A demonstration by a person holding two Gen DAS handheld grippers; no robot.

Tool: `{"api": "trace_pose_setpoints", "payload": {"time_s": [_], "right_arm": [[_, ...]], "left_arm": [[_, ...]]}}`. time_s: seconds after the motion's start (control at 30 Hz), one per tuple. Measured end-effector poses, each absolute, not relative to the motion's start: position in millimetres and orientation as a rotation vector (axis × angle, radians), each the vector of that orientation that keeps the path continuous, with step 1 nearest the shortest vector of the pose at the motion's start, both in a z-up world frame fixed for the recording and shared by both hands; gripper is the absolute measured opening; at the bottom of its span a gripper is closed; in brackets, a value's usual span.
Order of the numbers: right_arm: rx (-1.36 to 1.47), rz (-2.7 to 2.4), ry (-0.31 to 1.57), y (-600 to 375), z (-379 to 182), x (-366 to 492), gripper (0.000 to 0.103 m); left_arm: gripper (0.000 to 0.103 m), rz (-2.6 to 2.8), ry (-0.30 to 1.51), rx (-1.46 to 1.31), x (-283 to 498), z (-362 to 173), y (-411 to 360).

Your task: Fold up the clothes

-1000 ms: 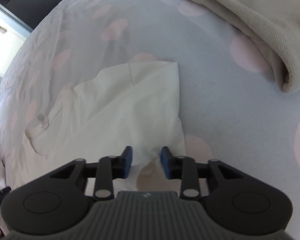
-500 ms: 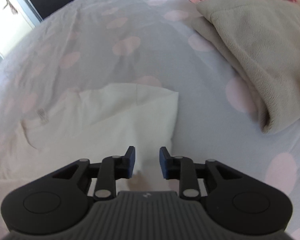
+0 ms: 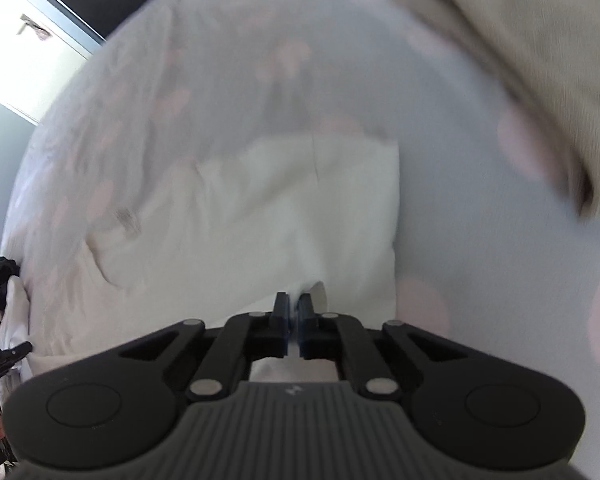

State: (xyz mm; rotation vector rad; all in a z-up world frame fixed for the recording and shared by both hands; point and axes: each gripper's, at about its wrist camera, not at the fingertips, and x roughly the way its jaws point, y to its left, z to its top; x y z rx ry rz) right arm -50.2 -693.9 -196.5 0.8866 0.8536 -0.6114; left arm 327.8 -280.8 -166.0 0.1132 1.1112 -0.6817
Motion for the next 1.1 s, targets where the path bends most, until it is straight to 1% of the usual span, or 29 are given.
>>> {"api": "trace_pose_setpoints", "payload": {"time_s": [0.07, 0.13, 0.23, 0.3, 0.33, 0.37, 0.4, 0.43, 0.47, 0.6, 0.63, 0.67, 0.8, 0.87, 0.9, 0.97, 1.0, 1.1], "right_arm": [[0.83, -0.634, 0.779, -694, -182, -53, 0.004], [0.73, -0.652, 0.745, -688, -174, -51, 0.004], [0.64, -0.647, 0.744, -678, -180, -42, 0.005], [0.581, -0.656, 0.772, -675, -187, -36, 0.009], [0.538, -0.699, 0.793, -674, -189, -34, 0.02], [0.493, -0.744, 0.814, -673, -191, -32, 0.04], [0.46, -0.78, 0.822, -672, -192, -33, 0.045], [0.427, -0.814, 0.828, -672, -192, -34, 0.043], [0.457, -0.805, 0.824, -676, -192, -38, 0.042], [0.576, -0.775, 0.812, -689, -192, -50, 0.042], [0.592, -0.776, 0.815, -690, -192, -51, 0.042], [0.603, -0.774, 0.819, -689, -192, -52, 0.042], [0.64, -0.746, 0.866, -681, -192, -54, 0.042], [0.648, -0.72, 0.903, -675, -194, -55, 0.042], [0.651, -0.71, 0.91, -673, -194, -57, 0.042], [0.663, -0.694, 0.919, -669, -196, -60, 0.039], [0.677, -0.689, 0.921, -668, -197, -62, 0.038], [0.758, -0.656, 0.937, -666, -203, -67, 0.037]], "left_arm": [[0.001, -0.688, 1.097, 0.11, 326, -165, -283], [0.0, -0.677, 1.072, 0.111, 325, -163, -286], [0.0, -0.638, 1.046, 0.106, 327, -164, -290], [0.0, -0.592, 1.019, 0.096, 329, -164, -291], [0.001, -0.565, 0.999, 0.088, 331, -163, -289], [0.002, -0.544, 0.985, 0.079, 333, -162, -287], [0.003, -0.54, 0.987, 0.07, 334, -161, -285], [0.006, -0.54, 0.992, 0.072, 335, -160, -281], [0.01, -0.545, 0.993, 0.08, 335, -159, -277], [0.012, -0.622, 0.968, 0.165, 319, -152, -263], [0.014, -0.647, 0.962, 0.189, 312, -151, -259], [0.017, -0.676, 0.957, 0.215, 304, -149, -254], [0.025, -0.8, 0.934, 0.352, 260, -147, -241], [0.032, -0.855, 0.927, 0.424, 237, -149, -236], [0.033, -0.872, 0.933, 0.44, 228, -152, -234], [0.038, -0.904, 0.943, 0.471, 212, -157, -232], [0.038, -0.918, 0.954, 0.481, 205, -161, -231], [0.038, -0.931, 1.026, 0.47, 195, -174, -234]]}}
